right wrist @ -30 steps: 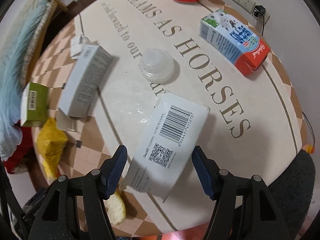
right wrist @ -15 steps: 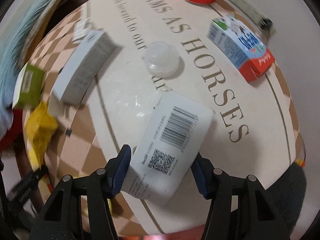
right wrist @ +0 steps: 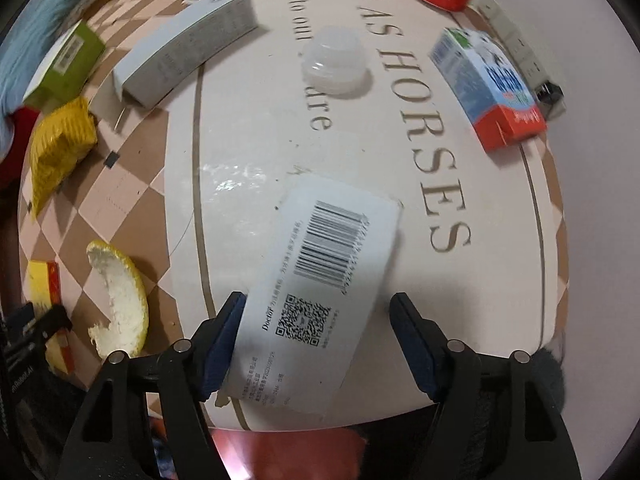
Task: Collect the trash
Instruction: 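Grasp the yellow cigarette pack with the left tool while the right tool grasps the white barcode packet, then carry both items to the white bin and release them inside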
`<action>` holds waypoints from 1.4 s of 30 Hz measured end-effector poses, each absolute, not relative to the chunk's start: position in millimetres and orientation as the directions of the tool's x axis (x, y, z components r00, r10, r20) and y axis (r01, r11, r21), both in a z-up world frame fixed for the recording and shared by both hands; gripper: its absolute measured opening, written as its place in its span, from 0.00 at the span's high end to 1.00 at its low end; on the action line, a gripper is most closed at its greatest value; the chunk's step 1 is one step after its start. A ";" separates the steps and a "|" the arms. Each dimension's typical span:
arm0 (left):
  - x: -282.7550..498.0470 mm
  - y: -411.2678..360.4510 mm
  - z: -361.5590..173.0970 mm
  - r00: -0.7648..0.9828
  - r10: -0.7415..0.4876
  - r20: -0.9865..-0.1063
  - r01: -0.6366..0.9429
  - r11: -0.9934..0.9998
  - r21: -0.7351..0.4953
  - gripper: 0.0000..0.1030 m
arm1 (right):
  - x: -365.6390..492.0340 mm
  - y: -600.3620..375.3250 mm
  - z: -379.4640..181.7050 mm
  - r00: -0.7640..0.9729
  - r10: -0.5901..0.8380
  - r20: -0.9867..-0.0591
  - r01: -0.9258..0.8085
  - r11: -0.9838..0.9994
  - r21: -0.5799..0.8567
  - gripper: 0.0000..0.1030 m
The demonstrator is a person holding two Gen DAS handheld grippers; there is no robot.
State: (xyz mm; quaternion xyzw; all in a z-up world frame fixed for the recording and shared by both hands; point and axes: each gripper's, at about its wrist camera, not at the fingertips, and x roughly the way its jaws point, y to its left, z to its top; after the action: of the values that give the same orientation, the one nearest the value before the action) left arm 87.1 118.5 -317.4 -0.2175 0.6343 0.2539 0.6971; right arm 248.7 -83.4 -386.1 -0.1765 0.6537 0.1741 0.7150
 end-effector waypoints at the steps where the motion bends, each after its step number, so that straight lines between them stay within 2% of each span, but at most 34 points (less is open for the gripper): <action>1: 85.7 120.1 -317.0 0.080 0.078 -0.994 -0.631 0.775 0.010 0.33 | 244.8 -87.3 -386.3 0.090 0.031 -0.995 -0.456 0.890 -0.014 0.27; 3: 81.1 116.3 -317.9 0.100 0.083 -0.992 -0.635 0.773 0.000 0.34 | 236.8 -90.6 -385.7 0.114 0.041 -0.993 -0.430 0.903 -0.012 0.30; 5: 78.3 113.5 -317.6 0.119 0.084 -0.989 -0.633 0.774 -0.010 0.44 | 229.6 -92.7 -383.7 0.137 0.048 -0.989 -0.425 0.905 -0.015 0.34; 6: 78.3 110.6 -318.4 0.125 0.092 -0.988 -0.631 0.776 -0.007 0.48 | 229.3 -92.5 -381.4 0.144 0.053 -0.988 -0.433 0.901 -0.015 0.42; 7: 79.7 108.6 -316.8 0.124 0.106 -0.987 -0.627 0.779 0.005 0.48 | 225.8 -91.9 -379.1 0.154 0.057 -0.986 -0.443 0.896 -0.018 0.49; 12: 75.5 102.5 -309.8 0.146 0.134 -0.980 -0.632 0.775 0.012 0.48 | 214.5 -84.1 -364.2 0.163 0.080 -0.983 -0.483 0.875 -0.009 0.50; 18: 63.4 98.8 -255.9 0.241 0.202 -0.949 -0.645 0.765 -0.001 0.48 | 196.7 -78.3 -321.4 0.219 0.149 -0.964 -0.508 0.861 0.018 0.50; 27: 16.7 141.6 -148.7 0.413 0.317 -0.854 -0.685 0.726 -0.062 0.48 | 179.0 2.2 -223.5 0.272 0.369 -0.889 -0.648 0.753 0.114 0.50; 31: -16.8 179.8 -125.6 0.424 0.365 -0.829 -0.724 0.687 -0.068 0.48 | 149.6 58.8 -192.5 0.224 0.477 -0.850 -0.734 0.656 0.175 0.50; 37: -75.9 259.2 -138.6 0.359 0.426 -0.830 -0.814 0.578 -0.056 0.48 | 85.7 163.0 -189.7 0.076 0.557 -0.827 -0.849 0.471 0.239 0.50; 42: -119.6 332.5 -197.1 0.301 0.375 -0.877 -0.876 0.472 -0.099 0.48 | 37.4 248.4 -248.7 -0.056 0.508 -0.859 -0.894 0.358 0.270 0.50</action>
State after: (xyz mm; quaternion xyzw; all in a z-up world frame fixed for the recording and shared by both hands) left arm -119.6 332.5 -197.1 -0.2994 0.4186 0.4176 0.7488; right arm 37.4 248.4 -248.7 -0.1948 0.4950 0.5321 0.6588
